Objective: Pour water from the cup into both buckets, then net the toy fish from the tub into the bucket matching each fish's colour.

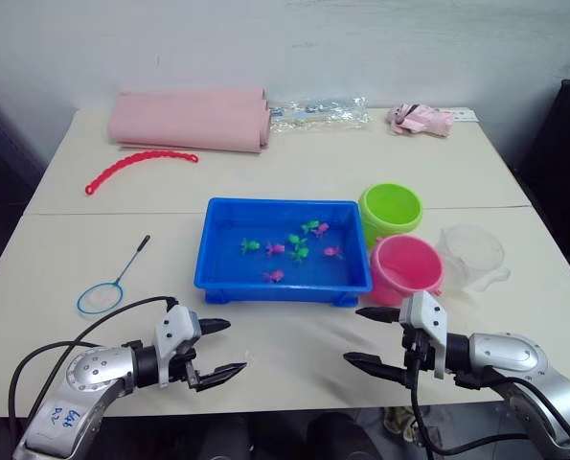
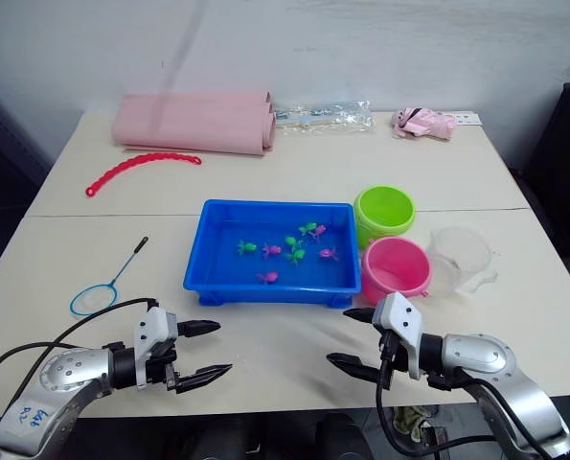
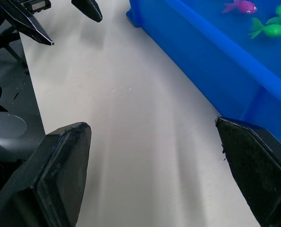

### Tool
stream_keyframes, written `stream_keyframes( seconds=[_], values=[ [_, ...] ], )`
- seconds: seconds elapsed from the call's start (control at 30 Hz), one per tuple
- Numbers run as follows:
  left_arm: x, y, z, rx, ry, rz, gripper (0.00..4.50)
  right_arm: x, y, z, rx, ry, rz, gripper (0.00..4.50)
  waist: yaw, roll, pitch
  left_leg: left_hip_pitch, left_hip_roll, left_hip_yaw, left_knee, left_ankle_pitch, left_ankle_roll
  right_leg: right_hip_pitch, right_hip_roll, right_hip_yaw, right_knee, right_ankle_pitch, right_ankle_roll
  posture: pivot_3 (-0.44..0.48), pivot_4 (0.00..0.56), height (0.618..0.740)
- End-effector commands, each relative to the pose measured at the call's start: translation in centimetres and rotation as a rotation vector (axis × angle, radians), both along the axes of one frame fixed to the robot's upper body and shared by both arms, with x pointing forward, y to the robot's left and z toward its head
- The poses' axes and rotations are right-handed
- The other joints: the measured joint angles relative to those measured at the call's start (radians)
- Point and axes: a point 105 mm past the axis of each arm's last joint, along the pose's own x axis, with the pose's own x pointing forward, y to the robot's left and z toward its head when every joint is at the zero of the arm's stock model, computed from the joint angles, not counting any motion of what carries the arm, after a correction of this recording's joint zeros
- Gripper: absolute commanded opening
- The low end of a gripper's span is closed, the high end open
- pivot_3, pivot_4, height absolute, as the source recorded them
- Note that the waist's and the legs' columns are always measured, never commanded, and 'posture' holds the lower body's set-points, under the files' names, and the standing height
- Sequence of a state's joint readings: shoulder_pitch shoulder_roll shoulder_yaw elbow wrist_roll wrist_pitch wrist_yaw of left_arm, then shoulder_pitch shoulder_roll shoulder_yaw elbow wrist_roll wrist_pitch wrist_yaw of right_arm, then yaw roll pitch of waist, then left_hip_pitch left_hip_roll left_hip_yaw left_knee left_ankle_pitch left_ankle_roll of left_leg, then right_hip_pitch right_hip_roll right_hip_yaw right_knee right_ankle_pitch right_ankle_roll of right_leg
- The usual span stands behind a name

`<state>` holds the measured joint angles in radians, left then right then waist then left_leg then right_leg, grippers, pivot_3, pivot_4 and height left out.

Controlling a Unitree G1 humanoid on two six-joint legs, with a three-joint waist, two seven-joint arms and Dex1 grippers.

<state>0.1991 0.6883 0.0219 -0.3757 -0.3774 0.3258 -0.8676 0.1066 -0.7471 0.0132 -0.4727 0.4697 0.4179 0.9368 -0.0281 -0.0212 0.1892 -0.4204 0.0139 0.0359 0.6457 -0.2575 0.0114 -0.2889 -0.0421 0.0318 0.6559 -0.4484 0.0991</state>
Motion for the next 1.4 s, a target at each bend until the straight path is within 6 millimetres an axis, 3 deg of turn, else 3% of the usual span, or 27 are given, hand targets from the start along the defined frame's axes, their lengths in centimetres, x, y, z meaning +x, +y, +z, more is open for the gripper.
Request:
stream_keyframes(
  seconds=[0.03,0.2,0.37,0.47,0.57,0.73,0.83,1.07,1.17,1.4],
  values=[
    [0.1,-0.4,0.3,-0.011,-0.019,-0.017,4.44,-0.1,-0.2,0.8,0.0,-0.038,-0.015,4.5,0.0,0.0,0.0,0.0,0.0,0.0,0.0,0.0,0.0,0.0,0.0,0.0,0.0,0.0,0.0,0.0,0.15,0.74],
    [0.1,-0.9,0.0,-0.024,-0.002,-0.028,4.44,-0.1,-0.7,0.2,-0.011,-0.047,-0.079,4.5,0.001,0.0,0.0,0.0,0.0,0.0,0.0,0.0,0.0,0.0,0.0,0.0,-0.001,0.0,0.0,0.0,0.15,0.74],
    [0.1,-2.3,2.9,-0.096,-0.006,-0.133,4.44,-0.9,-0.8,2.3,0.097,-0.007,-0.131,4.5,0.0,0.0,0.0,0.0,0.0,0.0,0.0,0.0,0.0,0.0,0.0,0.0,-0.001,0.0,0.0,0.0,0.15,0.74],
    [0.2,-3.3,5.3,-0.145,-0.013,-0.231,4.44,-1.6,-2.7,4.1,0.162,-0.014,-0.25,4.5,0.001,0.0,0.0,0.0,0.0,0.0,0.0,0.0,0.0,0.0,0.0,0.0,0.0,0.0,0.0,0.0,0.15,0.74],
    [0.5,-3.9,8.0,-0.18,-0.046,-0.32,4.44,-2.5,-6.6,4.8,0.161,-0.035,-0.455,4.5,0.003,0.0,0.0,-0.001,0.0,0.0,0.0,0.0,-0.001,0.0,0.0,0.0,-0.001,0.0,0.0,0.0,0.15,0.74],
    [2.1,-4.3,10.7,-0.189,-0.11,-0.357,4.44,-3.5,-11.1,4.6,0.113,-0.048,-0.719,4.5,0.01,0.0,0.0,-0.001,-0.001,0.0,0.0,0.0,-0.002,0.002,0.0,-0.001,-0.001,0.0,0.0,0.0,0.15,0.74],
    [2.6,-4.6,11.8,-0.206,-0.123,-0.393,4.44,-3.6,-12.8,3.9,0.073,-0.034,-0.829,4.5,0.008,0.0,-0.001,-0.001,-0.001,0.0,0.0,0.0,-0.003,0.002,0.0,0.0,-0.002,0.0,0.0,0.0,0.15,0.74],
    [3.1,-6.2,13.0,-0.221,-0.156,-0.461,4.44,-1.8,-17.2,2.6,0.088,-0.085,-1.184,4.5,0.0,0.002,-0.002,0.0,-0.001,0.001,-0.002,0.001,-0.004,0.001,0.001,0.002,-0.002,0.0,0.0,0.0,0.15,0.74],
    [3.7,-6.9,13.3,-0.243,-0.151,-0.443,4.44,0.1,-19.0,1.6,0.068,-0.119,-1.314,4.5,0.002,0.003,-0.002,0.0,-0.002,0.002,-0.002,0.002,-0.005,0.001,0.0,0.002,-0.002,0.0,0.0,0.0,0.15,0.74],
    [3.9,-7.4,13.4,-0.235,-0.16,-0.44,4.44,2.8,-19.3,1.0,0.111,-0.15,-1.382,4.5,0.001,0.005,-0.002,0.0,0.0,0.001,-0.003,0.003,-0.007,-0.001,0.003,0.003,0.001,0.0,0.0,0.0,0.15,0.74]
  ],
)
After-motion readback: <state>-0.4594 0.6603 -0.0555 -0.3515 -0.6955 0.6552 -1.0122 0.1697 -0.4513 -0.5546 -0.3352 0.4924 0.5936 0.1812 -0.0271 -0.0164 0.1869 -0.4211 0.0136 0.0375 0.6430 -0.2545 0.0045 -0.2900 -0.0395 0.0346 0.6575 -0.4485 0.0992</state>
